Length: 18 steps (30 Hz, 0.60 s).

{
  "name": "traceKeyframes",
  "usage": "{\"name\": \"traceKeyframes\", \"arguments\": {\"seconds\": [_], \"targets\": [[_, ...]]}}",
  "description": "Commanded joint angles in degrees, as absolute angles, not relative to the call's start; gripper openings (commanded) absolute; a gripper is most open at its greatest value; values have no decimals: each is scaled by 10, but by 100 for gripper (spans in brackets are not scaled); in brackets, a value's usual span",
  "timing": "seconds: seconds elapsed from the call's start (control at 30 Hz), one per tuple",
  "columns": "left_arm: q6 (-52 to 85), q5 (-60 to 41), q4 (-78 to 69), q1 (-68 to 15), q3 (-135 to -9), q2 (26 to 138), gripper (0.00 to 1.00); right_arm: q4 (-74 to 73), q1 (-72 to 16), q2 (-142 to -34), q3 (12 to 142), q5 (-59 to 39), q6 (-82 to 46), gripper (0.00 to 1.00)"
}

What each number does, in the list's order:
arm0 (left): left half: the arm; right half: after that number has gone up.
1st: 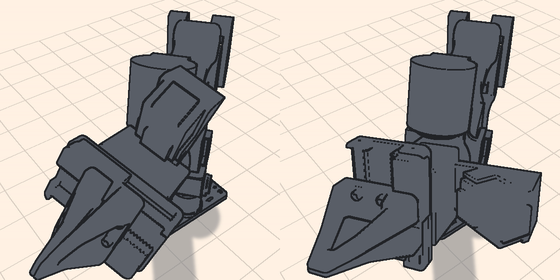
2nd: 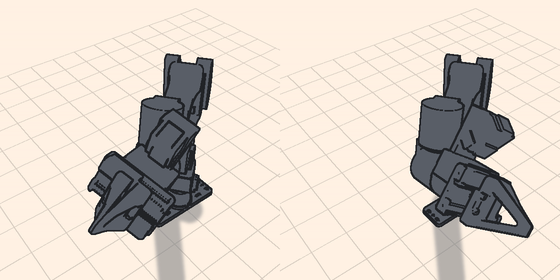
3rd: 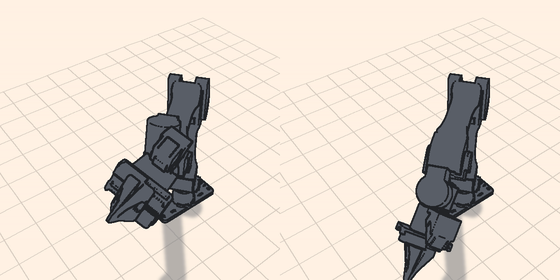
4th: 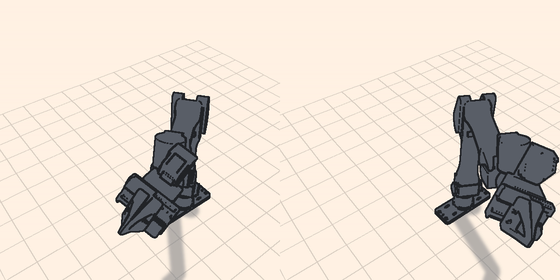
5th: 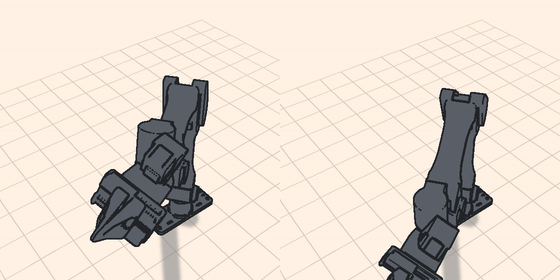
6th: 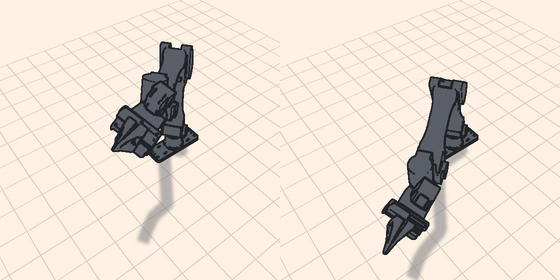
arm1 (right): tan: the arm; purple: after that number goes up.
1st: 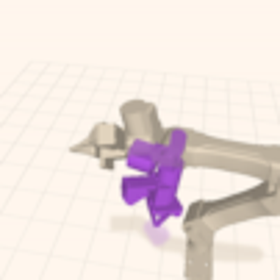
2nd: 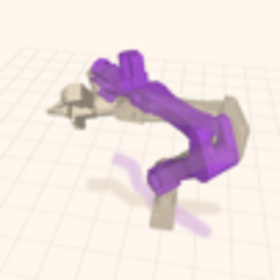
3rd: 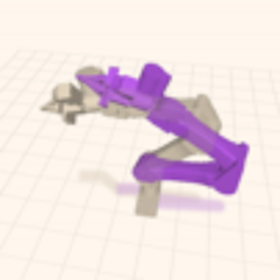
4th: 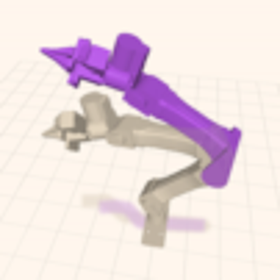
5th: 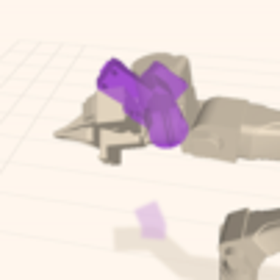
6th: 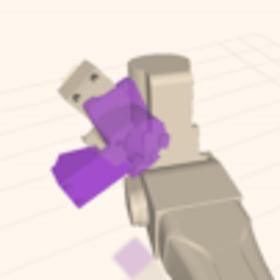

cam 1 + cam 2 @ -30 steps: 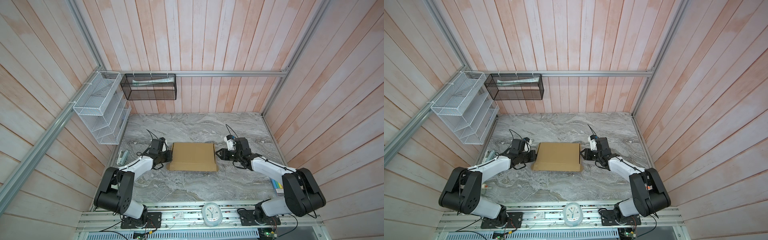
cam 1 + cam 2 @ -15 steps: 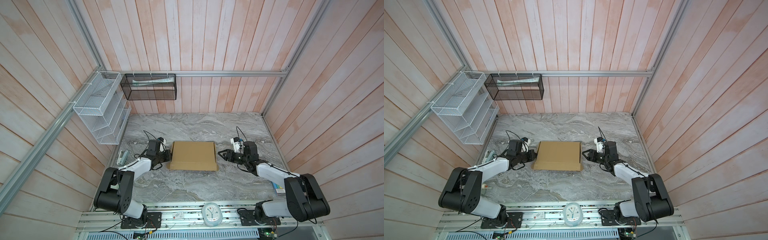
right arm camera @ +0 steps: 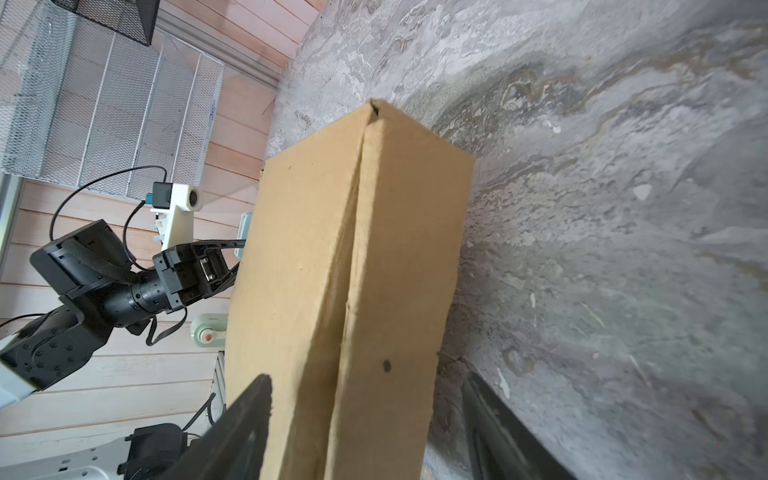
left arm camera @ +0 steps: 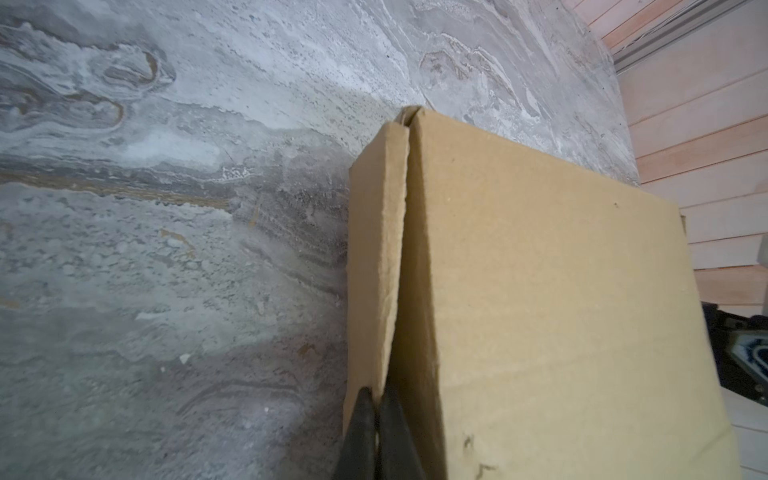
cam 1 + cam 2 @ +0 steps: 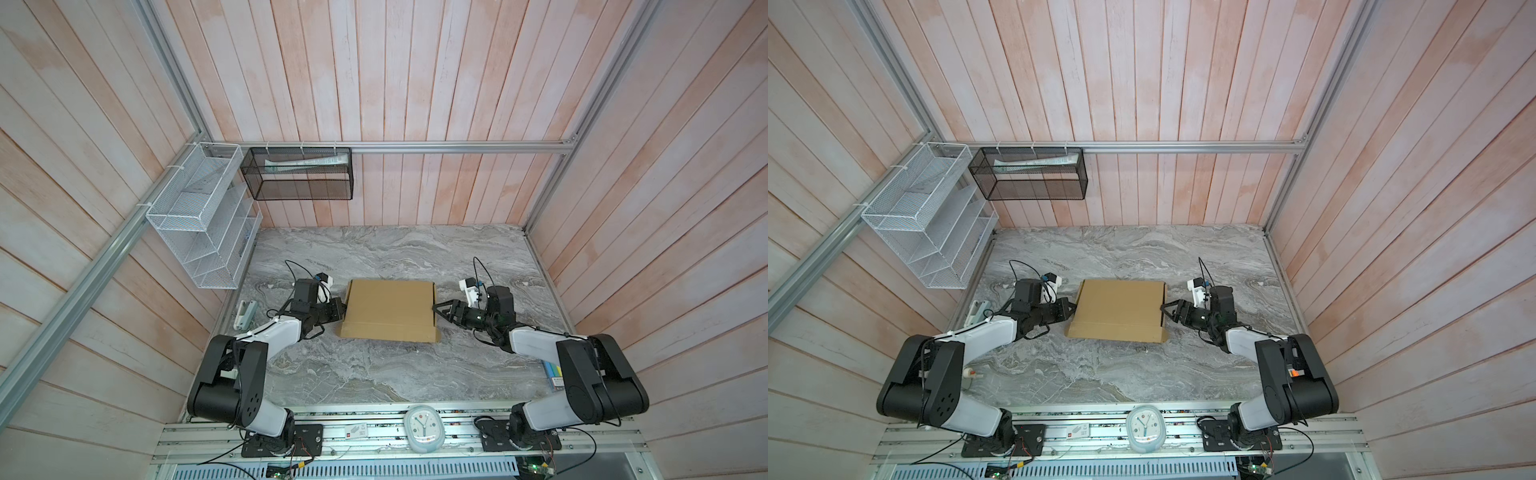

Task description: Fold the paper box

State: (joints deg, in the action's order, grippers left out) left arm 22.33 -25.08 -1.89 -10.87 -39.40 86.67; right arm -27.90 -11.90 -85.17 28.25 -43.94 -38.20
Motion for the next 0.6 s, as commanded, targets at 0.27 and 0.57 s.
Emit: {"name": "traceKeyframes", "arguments": {"seconds": [0.27, 0.57], "targets": [[231, -267, -36, -106, -390, 851, 0, -381, -129, -883, 266, -472, -426, 73], [231, -268, -35, -106, -390, 848, 0, -418, -157, -916, 279, -471, -449, 71]]}}
